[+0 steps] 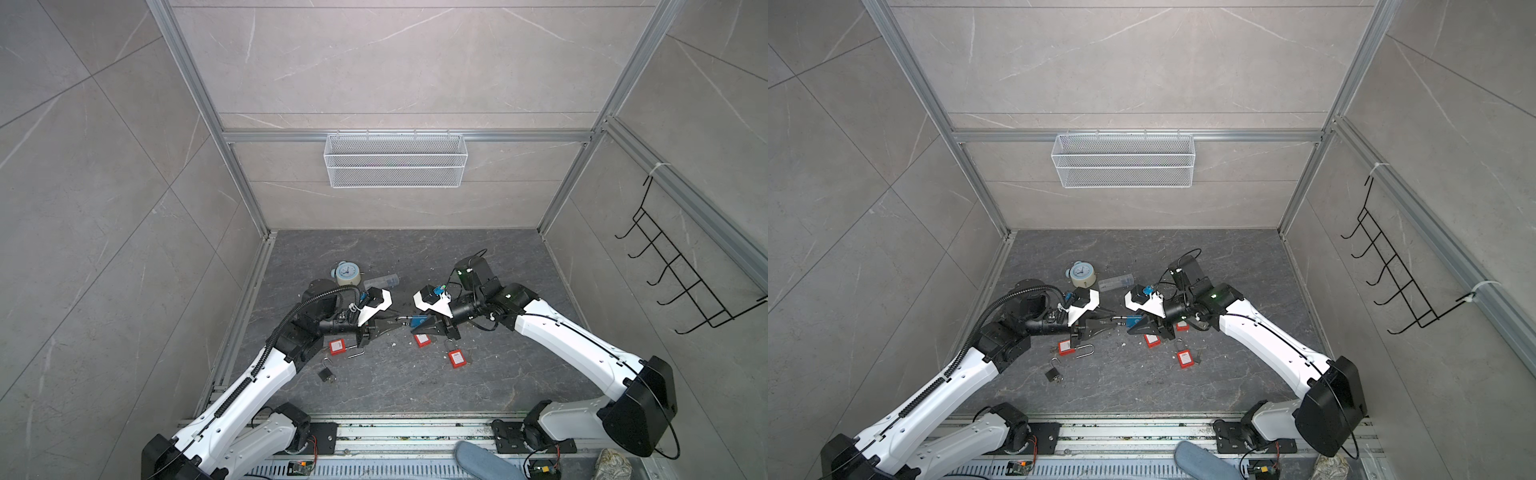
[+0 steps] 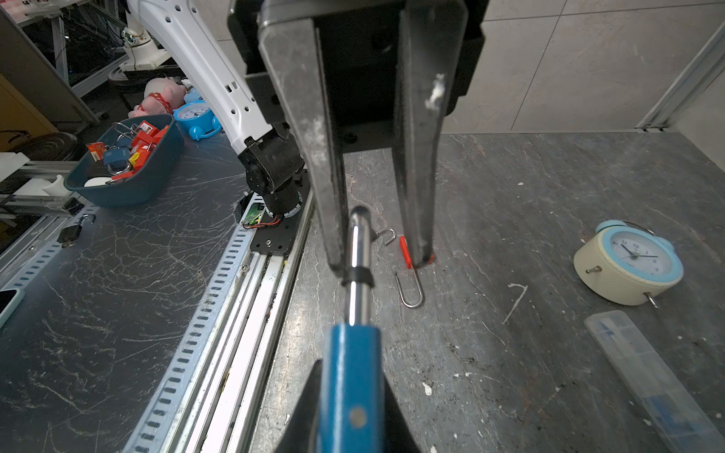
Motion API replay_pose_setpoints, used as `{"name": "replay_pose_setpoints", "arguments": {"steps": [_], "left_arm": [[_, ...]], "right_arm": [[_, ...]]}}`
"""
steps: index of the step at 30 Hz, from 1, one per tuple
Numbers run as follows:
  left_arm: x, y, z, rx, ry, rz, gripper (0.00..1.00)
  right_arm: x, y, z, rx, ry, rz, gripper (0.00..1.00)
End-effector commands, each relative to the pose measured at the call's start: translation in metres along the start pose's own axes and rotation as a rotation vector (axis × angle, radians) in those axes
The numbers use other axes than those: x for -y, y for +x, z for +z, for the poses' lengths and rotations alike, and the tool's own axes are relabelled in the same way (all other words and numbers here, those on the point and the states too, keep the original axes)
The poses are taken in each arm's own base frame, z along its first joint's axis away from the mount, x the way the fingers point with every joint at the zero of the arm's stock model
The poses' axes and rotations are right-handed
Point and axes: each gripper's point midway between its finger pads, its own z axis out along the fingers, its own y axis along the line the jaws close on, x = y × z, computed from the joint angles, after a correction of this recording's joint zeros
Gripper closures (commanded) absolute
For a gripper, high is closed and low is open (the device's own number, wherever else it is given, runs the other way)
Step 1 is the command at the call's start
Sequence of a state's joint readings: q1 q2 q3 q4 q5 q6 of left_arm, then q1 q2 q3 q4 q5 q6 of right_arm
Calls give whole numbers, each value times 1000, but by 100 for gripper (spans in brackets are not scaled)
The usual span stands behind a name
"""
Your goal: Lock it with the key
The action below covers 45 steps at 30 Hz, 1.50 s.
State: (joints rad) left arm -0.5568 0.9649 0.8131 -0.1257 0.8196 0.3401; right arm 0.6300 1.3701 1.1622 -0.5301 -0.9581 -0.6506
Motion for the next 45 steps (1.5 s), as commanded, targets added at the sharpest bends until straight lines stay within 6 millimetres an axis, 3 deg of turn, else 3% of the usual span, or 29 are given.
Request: {"name": "replay_pose_setpoints", "arguments": {"steps": [1, 10, 12, 23, 36, 45], "left_arm": [[1, -23, -1, 55, 22, 35, 78], [5, -29, 1, 77, 65, 28, 93], [7, -29, 2, 82, 85, 16, 100], [15, -37, 13, 116, 151, -30, 100], [15, -18, 36, 98, 176, -67, 100], [23, 7, 35, 36, 177, -71, 100]], "right_arm": [[-5, 3, 3, 6, -36, 2, 100], [-4, 6, 4, -2, -30, -13, 100], [-2, 4, 4, 1, -17, -35, 100], [-1, 1, 6, 36, 0, -195, 100], [-2, -22, 14, 119, 10, -298, 100], [-7, -31, 12, 154, -21, -250, 100]]}}
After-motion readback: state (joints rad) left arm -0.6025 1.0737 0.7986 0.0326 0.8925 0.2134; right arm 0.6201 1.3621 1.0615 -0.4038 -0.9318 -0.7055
